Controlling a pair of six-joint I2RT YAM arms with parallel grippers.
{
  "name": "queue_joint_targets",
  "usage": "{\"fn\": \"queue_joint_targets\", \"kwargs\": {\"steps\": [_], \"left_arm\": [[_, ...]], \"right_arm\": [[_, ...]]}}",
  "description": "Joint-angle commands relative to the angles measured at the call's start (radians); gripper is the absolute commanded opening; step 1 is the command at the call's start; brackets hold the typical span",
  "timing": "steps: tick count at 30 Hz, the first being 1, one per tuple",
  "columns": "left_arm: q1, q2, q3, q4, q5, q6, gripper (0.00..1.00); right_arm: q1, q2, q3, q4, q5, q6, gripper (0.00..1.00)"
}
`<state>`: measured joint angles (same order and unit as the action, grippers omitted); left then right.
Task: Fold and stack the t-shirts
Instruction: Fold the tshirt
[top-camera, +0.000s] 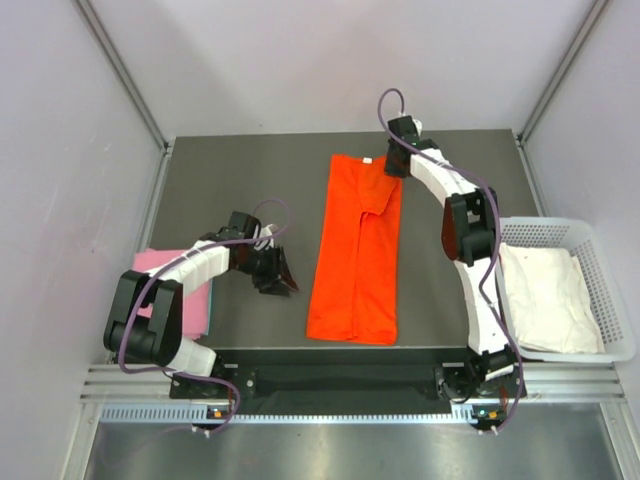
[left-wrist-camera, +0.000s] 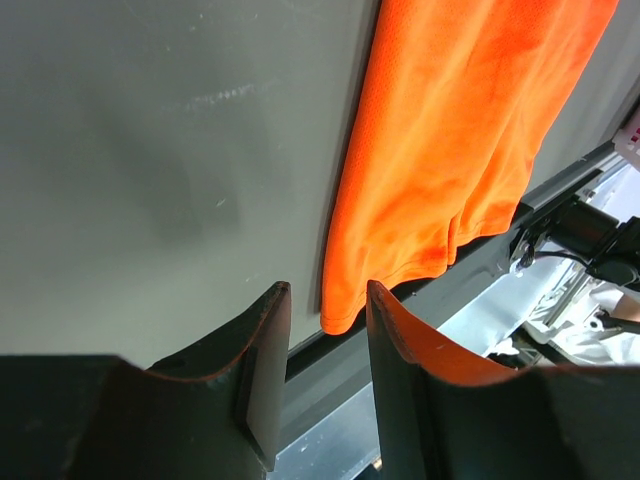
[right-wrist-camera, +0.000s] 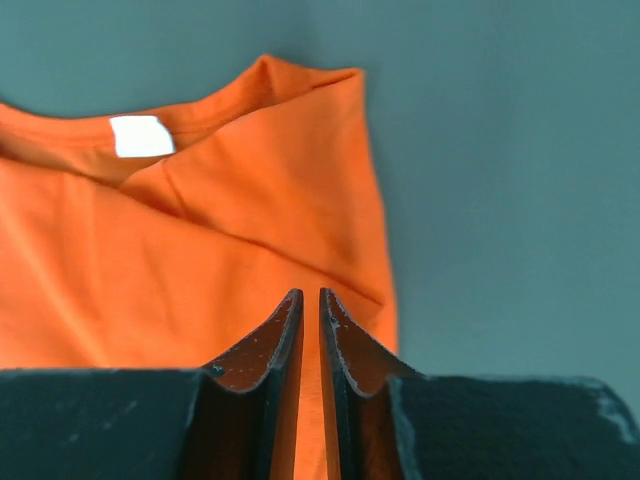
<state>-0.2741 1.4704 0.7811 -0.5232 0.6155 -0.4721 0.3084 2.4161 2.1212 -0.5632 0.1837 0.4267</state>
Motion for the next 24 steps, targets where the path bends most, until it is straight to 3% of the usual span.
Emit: {"fn": "queue_joint_targets", "kwargs": {"steps": [1,8,13,19,24], "left_arm": [[0.006,-0.038,0.009,-0.011,0.03,0.029,0.41],[0.01,-0.042,0.024,-0.008,0.039,0.02,0.49],[0.012,-0.033,0.053,0.003,0.052,-0.006,0.51],[0.015,-0.03,0.087,0.046,0.064,-0.051,0.54],[0.015,-0.027,0.072,0.08,0.089,-0.079,0.54]], "right_arm": [[0.003,-0.026,0.059,-0.023,0.023,-0.054,0.13],[0.009,-0.092,0.046,-0.037,0.03,-0.085,0.18],[-0.006,-0.103,0.025,-0.023,0.016,-0.078,0.42],[-0.043,-0.075,-0.001,0.037,-0.042,-0.082,0.53],[-0.081,-0.022,0.014,0.114,-0.101,-0.072,0.56]]}}
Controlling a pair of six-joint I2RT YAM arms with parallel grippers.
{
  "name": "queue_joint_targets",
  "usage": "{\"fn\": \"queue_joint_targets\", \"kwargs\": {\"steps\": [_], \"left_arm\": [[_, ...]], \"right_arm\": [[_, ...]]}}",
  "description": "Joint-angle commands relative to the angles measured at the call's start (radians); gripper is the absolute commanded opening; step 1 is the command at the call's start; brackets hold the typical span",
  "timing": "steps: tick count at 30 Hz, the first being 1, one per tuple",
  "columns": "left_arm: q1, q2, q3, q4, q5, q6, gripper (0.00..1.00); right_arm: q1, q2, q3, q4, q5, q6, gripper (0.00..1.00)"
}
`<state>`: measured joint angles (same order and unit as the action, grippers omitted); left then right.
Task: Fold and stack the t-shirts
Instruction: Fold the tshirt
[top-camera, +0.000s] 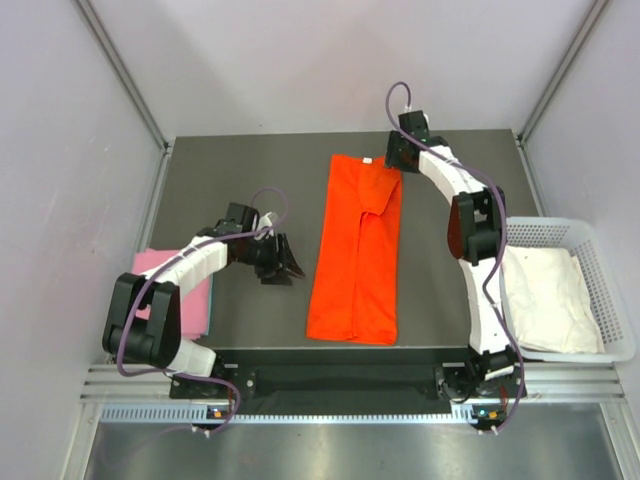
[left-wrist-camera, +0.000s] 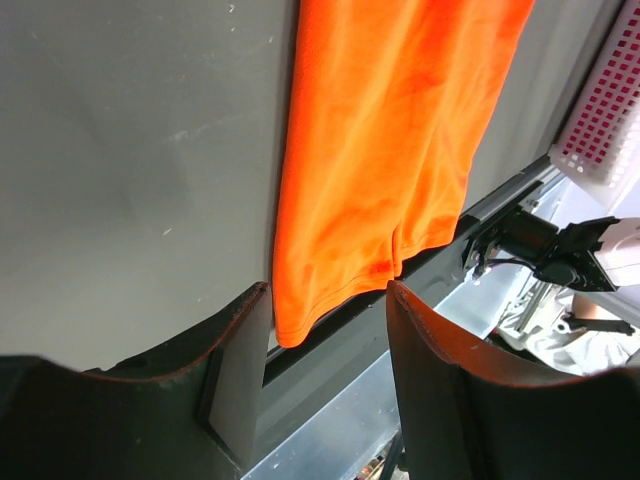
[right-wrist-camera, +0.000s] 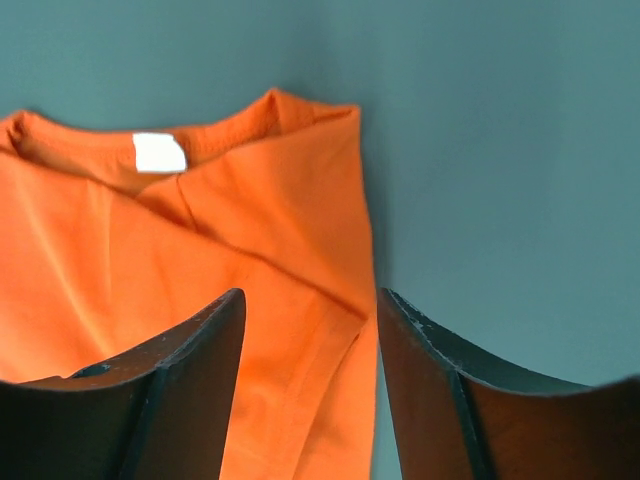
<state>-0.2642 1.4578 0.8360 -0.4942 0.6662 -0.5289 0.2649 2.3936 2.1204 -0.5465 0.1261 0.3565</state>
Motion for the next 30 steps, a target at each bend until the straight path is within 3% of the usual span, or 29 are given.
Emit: {"fn": "queue_joint_targets", "kwargs": {"steps": [1,10,14,18,28,30], "left_arm": [[0.005,-0.016,0.012,0.06,0.038,-0.023,0.54],[0.008,0.05,-0.031,0.129,0.07,-0.048,0.54],[0.016,0.111,0.009,0.146,0.092,-0.054,0.53],[0.025,0.177,0.058,0.131,0.104,-0.043,0.53],[0.034,0.286,0.143,0.112,0.121,-0.043,0.52],[0.036,0.308,0.159,0.111,0.122,-0.048,0.52]], "right_arm": [[-0.052,0.013,0.016,0.111,-0.048,0.008,0.56],[-0.081,0.101,0.058,0.227,-0.206,0.048,0.5],[-0.095,0.145,0.056,0.267,-0.308,0.106,0.5],[-0.112,0.182,0.053,0.272,-0.301,0.162,0.46],[-0.147,0.226,0.105,0.315,-0.253,0.191,0.1],[-0.148,0.251,0.147,0.322,-0.247,0.203,0.09]]}}
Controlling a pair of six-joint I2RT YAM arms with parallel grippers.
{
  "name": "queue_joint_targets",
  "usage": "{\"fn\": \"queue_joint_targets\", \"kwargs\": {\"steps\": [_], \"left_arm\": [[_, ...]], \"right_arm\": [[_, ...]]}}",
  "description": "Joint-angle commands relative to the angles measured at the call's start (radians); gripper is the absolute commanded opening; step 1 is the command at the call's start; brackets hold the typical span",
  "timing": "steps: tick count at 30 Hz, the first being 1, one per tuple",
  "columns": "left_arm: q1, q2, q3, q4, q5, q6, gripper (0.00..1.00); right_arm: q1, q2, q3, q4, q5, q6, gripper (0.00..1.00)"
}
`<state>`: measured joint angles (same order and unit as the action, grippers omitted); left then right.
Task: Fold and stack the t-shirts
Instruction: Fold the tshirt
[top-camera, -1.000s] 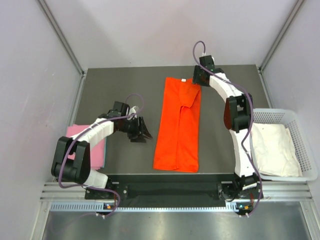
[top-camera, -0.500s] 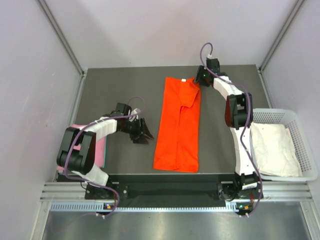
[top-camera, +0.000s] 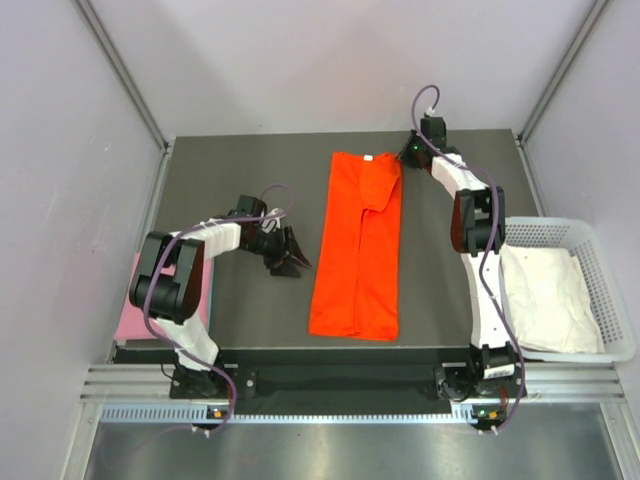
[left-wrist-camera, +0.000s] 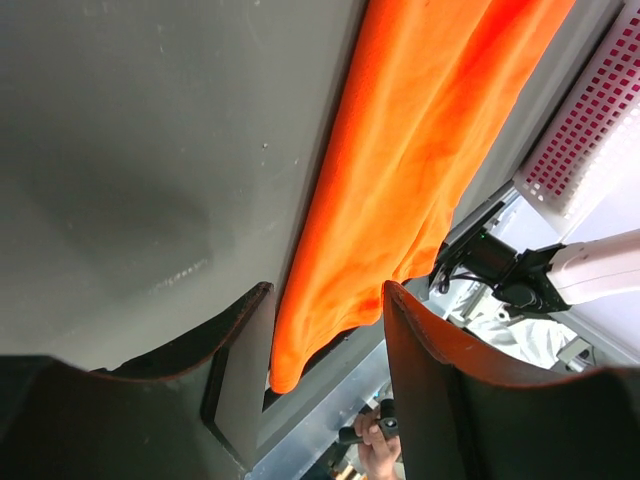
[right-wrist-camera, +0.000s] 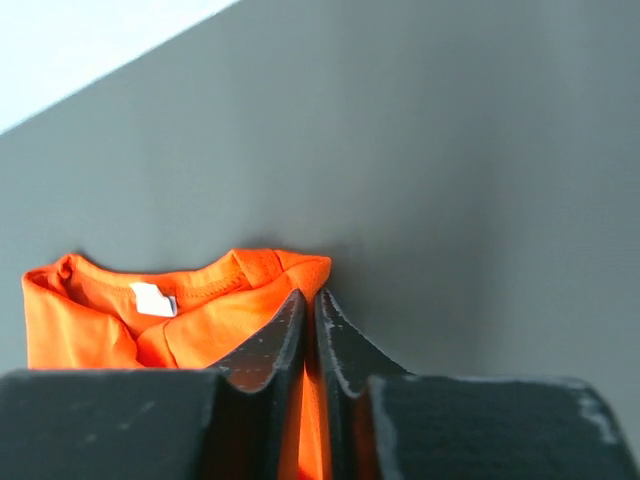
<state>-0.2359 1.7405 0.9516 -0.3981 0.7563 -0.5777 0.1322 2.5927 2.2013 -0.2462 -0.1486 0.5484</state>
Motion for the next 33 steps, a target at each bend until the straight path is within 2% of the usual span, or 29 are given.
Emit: {"fn": "queue_joint_targets", "kwargs": {"steps": [1,4,9,10,12,13,14,15,17,20,23,26,28,29,31,32,33], "left_arm": [[0.007,0.031,0.049,0.013,0.034,-0.001,0.52],[0.009,0.054,0.075,0.012,0.031,-0.007,0.52],[0.012,0.076,0.095,0.012,0.034,-0.011,0.57],[0.012,0.076,0.096,0.015,0.034,-0.013,0.59],[0.012,0.076,0.09,0.022,0.034,-0.016,0.62],[0.012,0.076,0.085,0.027,0.035,-0.019,0.63],[0.012,0.077,0.069,0.031,0.038,-0.022,0.64],[0.014,0.079,0.058,0.044,0.043,-0.027,0.64],[0.012,0.068,0.024,0.059,0.063,-0.048,0.64],[0.014,0.024,-0.016,0.073,0.067,-0.066,0.66],[0.009,-0.002,-0.04,0.05,0.064,-0.057,0.68],[-0.003,-0.05,-0.109,0.077,0.058,-0.083,0.66],[-0.013,-0.084,-0.175,0.1,0.052,-0.12,0.65],[-0.026,-0.116,-0.195,0.122,0.051,-0.131,0.65],[-0.051,-0.142,-0.246,0.128,0.032,-0.149,0.64],[-0.084,-0.154,-0.258,0.131,0.025,-0.155,0.63],[-0.104,-0.162,-0.272,0.136,0.017,-0.16,0.63]], "right_arm": [[-0.016,0.056,0.072,0.034,0.03,0.021,0.07],[-0.016,0.078,0.104,0.077,0.046,0.076,0.01],[-0.019,0.151,0.237,0.103,0.031,0.137,0.0],[-0.019,0.152,0.245,0.107,0.029,0.142,0.04],[-0.017,0.124,0.25,0.07,0.063,0.148,0.26],[-0.017,0.109,0.248,0.044,0.07,0.144,0.4],[-0.02,0.092,0.244,-0.006,0.078,0.118,0.44],[-0.023,0.045,0.235,-0.034,0.084,0.099,0.52],[-0.028,-0.021,0.192,-0.097,0.105,0.035,0.58],[-0.046,-0.17,0.079,-0.168,0.116,-0.051,0.64],[-0.055,-0.343,-0.104,-0.211,0.112,-0.116,0.68],[-0.049,-0.523,-0.414,-0.212,0.074,-0.16,0.7],[-0.039,-0.67,-0.558,-0.211,0.054,-0.176,0.7],[-0.033,-0.722,-0.716,-0.185,0.035,-0.182,0.7],[-0.006,-0.891,-0.88,-0.131,0.026,-0.156,0.67],[0.013,-1.004,-1.038,-0.111,-0.012,-0.137,0.67],[0.026,-1.06,-1.113,-0.093,-0.035,-0.118,0.65]]}}
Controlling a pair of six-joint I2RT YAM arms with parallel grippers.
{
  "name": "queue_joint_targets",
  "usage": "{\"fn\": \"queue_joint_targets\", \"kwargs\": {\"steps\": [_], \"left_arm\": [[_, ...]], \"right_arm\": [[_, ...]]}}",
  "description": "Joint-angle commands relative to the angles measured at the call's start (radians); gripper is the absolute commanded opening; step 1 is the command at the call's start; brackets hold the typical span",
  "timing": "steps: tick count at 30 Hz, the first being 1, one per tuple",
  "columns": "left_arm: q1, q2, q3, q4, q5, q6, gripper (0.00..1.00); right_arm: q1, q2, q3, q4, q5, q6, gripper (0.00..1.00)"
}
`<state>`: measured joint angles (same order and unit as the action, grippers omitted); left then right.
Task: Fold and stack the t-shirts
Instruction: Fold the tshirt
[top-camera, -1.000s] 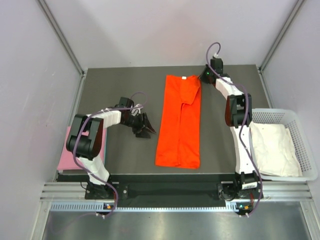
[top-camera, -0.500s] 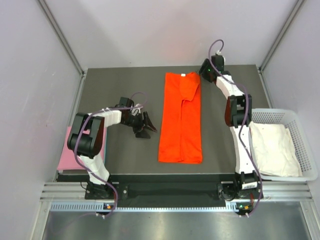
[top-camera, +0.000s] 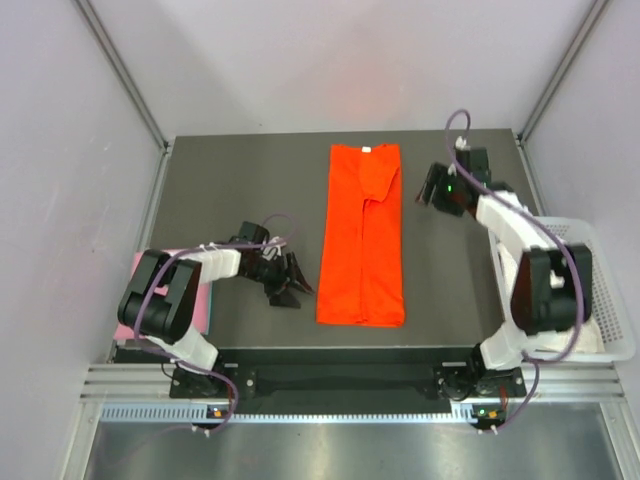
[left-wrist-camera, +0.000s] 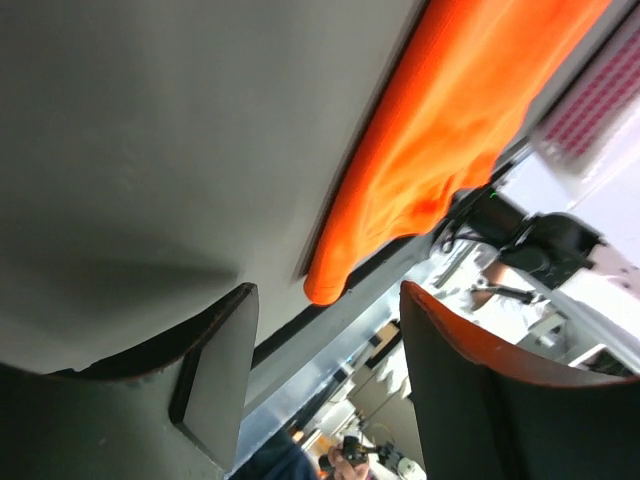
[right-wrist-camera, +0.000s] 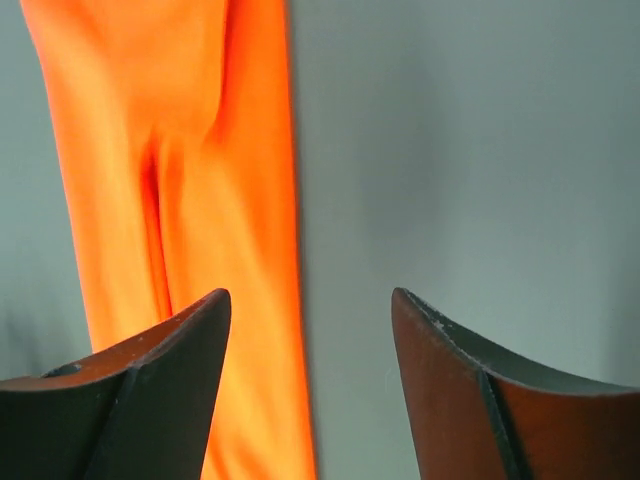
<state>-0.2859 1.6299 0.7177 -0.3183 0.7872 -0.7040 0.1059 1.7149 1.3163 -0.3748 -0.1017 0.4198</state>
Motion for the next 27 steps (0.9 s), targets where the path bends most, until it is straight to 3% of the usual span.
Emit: {"fn": "queue_joint_targets", "kwargs": {"steps": [1,5,11,18,20,21,27], "left_arm": [[-0.093,-0.068,-0.058,0.061,-0.046,-0.047,0.63],[-0.159,-0.142,-0.122,0.108,-0.144,-0.123,0.63],[-0.188,-0.249,-0.234,0.183,-0.218,-0.248,0.63],[-0.21,-0.2,-0.241,0.226,-0.215,-0.265,0.62],[-0.211,-0.196,-0.242,0.231,-0.221,-0.269,0.56],[-0.213,-0.194,-0.244,0.232,-0.221,-0.27,0.47],[-0.226,-0.166,-0.239,0.229,-0.232,-0.265,0.46]], "right_arm": [[0.064,-0.234,-0.359,0.052,-0.117,0.06,0.65],[0.178,-0.469,-0.619,0.054,-0.147,0.187,0.63],[0.389,-0.774,-0.834,0.011,-0.081,0.373,0.61],[0.405,-0.864,-0.96,-0.018,-0.082,0.462,0.55],[0.405,-0.876,-0.995,-0.001,-0.101,0.485,0.54],[0.403,-0.877,-1.005,0.005,-0.105,0.496,0.53],[0.405,-0.89,-1.046,0.008,-0.116,0.507,0.52]]}}
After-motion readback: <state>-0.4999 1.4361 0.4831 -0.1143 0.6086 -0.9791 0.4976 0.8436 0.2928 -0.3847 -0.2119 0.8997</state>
